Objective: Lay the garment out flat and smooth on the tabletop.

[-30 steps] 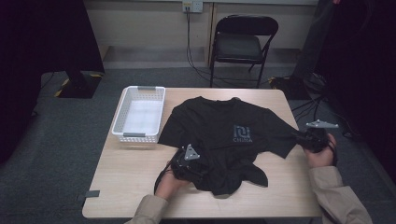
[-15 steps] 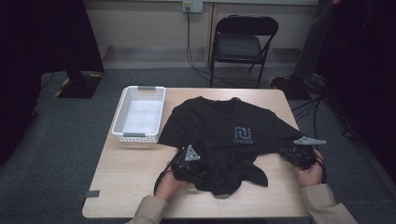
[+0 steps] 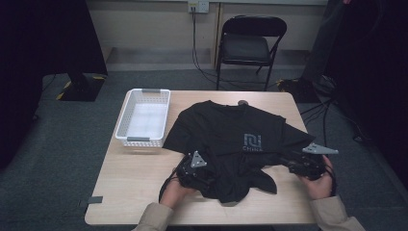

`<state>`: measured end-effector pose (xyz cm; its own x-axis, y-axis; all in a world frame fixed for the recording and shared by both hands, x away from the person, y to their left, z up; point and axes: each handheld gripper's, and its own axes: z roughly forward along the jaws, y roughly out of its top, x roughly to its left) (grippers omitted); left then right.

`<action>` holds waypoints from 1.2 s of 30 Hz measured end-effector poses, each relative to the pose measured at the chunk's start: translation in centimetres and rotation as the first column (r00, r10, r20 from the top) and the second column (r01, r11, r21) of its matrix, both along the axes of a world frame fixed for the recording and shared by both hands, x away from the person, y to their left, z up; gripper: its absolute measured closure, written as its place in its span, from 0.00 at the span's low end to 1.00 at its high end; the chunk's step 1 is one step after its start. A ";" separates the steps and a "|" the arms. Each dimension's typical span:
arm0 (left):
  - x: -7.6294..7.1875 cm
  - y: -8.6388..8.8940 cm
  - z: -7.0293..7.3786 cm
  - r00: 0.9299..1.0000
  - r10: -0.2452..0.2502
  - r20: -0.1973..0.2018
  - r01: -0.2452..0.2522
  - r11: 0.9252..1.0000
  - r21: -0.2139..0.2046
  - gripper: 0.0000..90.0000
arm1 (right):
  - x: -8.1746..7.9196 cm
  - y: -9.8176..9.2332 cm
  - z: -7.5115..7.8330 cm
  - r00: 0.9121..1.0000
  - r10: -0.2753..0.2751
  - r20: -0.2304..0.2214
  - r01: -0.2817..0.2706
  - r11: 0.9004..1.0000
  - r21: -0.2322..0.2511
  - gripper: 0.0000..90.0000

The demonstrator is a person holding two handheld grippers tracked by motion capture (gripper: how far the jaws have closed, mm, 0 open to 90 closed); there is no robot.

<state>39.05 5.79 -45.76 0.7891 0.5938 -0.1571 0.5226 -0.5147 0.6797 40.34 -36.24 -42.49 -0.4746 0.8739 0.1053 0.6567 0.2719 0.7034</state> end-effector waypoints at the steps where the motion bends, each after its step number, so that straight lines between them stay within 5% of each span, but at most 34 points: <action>1: 0.0 0.0 0.0 1.000 0.000 0.000 0.000 1.000 0.000 0.12 | -0.1 1.0 0.1 1.000 0.024 -0.005 -0.023 1.000 0.018 0.29; 3: 0.0 0.0 0.0 1.000 0.000 0.000 0.000 1.000 0.000 0.12 | -0.7 3.9 -0.1 0.994 0.103 -0.033 -0.102 0.994 0.032 0.23; 7: 0.0 0.0 0.0 1.000 0.000 0.000 0.000 1.000 0.000 0.12 | -1.3 6.0 -0.6 0.981 0.180 -0.070 -0.179 0.984 0.023 0.21; 8: 0.0 0.0 0.0 1.000 0.001 0.000 -0.001 1.000 0.000 0.12 | -1.6 6.8 -1.1 0.969 0.231 -0.089 -0.231 0.973 0.000 0.21; 12: 0.0 0.0 0.0 1.000 0.002 -0.001 -0.002 1.000 -0.001 0.12 | -1.9 7.2 -1.8 0.962 0.246 -0.117 -0.250 0.968 -0.024 0.16; 17: 0.1 0.3 0.2 1.000 0.022 -0.009 -0.022 1.000 0.003 0.14 | -2.4 7.3 -2.0 0.960 0.262 -0.097 -0.268 0.962 -0.059 0.14; 21: 0.4 1.4 1.3 0.998 0.044 -0.048 -0.044 0.999 -0.008 0.16 | -2.5 7.2 -2.1 0.961 0.263 -0.081 -0.268 0.962 -0.049 0.13; 24: 0.8 2.9 2.6 0.997 0.072 -0.026 -0.072 0.997 -0.005 0.16 | -2.5 7.2 -2.1 0.962 0.263 -0.081 -0.267 0.962 -0.049 0.13; 25: 1.3 3.9 3.4 0.993 0.114 -0.012 -0.114 0.993 -0.010 0.17 | -2.5 7.2 -2.1 0.962 0.262 -0.080 -0.267 0.963 -0.049 0.13; 32: 2.9 6.7 4.6 0.981 0.196 0.015 -0.196 0.980 0.031 0.21 | -2.5 7.2 -2.1 0.963 0.258 -0.080 -0.263 0.963 -0.052 0.13; 34: 3.4 7.4 4.3 0.968 0.250 0.033 -0.252 0.966 0.052 0.24 | -2.4 7.2 -2.2 0.963 0.258 -0.080 -0.263 0.963 -0.053 0.13; 35: 3.9 7.8 3.6 0.955 0.297 0.025 -0.298 0.952 0.065 0.25 | -2.4 7.2 -2.2 0.963 0.257 -0.080 -0.262 0.964 -0.054 0.13; 36: 3.9 7.8 3.6 0.955 0.297 0.025 -0.298 0.952 0.065 0.27 | -2.4 7.2 -2.2 0.963 0.257 -0.080 -0.262 0.964 -0.054 0.13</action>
